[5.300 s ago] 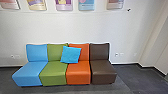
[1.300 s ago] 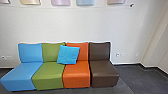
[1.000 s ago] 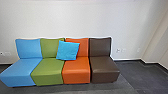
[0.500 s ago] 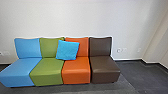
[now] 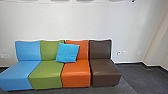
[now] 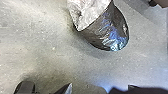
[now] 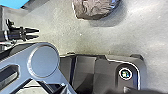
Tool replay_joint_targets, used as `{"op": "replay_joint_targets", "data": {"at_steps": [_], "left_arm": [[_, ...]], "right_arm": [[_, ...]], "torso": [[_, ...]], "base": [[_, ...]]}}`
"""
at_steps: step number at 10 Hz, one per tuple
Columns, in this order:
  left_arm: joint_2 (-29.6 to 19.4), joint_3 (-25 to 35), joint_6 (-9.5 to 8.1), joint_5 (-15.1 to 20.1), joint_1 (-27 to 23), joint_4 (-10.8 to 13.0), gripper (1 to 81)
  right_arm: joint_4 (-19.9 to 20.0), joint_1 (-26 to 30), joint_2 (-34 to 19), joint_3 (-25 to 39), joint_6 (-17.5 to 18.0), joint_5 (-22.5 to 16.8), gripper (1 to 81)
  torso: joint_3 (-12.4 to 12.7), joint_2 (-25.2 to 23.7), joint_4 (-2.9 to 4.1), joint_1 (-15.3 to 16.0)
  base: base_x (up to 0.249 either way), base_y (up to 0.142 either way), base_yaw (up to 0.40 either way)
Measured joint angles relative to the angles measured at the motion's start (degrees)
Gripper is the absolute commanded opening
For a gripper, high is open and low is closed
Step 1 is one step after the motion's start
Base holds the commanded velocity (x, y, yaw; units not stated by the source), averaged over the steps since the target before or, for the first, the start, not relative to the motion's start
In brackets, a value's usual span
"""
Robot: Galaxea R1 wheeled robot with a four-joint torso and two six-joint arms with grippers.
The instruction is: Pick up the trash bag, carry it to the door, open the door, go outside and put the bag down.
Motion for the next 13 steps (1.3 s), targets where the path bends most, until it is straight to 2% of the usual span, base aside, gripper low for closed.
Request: {"op": "replay_joint_targets", "data": {"at_steps": [2,4,10,13], "left_arm": [[-1.34,1.54,0.0,2.28,-0.57,-0.79,81.1],[-2.56,3.05,-0.04,2.76,-2.65,-1.21,81.1],[-3.17,3.68,-0.15,6.78,-8.19,-1.51,81.1],[-3.16,3.66,-0.2,7.24,-10.61,-1.54,81.1]], "right_arm": [[0.09,0.74,-0.9,0.76,0.02,-0.28,81.1],[0.28,1.35,-2.11,2.12,0.04,-0.28,81.1],[0.66,4.27,-5.29,5.44,0.24,-0.76,81.1],[0.94,6.06,-6.44,6.66,0.33,-1.16,81.1]], "torso": [[0.0,-3.91,0.0,2.42],[-0.94,-7.56,0.0,4.7],[-11.52,-18.82,0.0,11.84],[-16.66,-24.33,0.0,15.36]], "base": [[0.0,0.0,0.0],[0.0,0.0,0.0],[0.0,0.0,0.0],[0.0,0.0,0.0]]}}
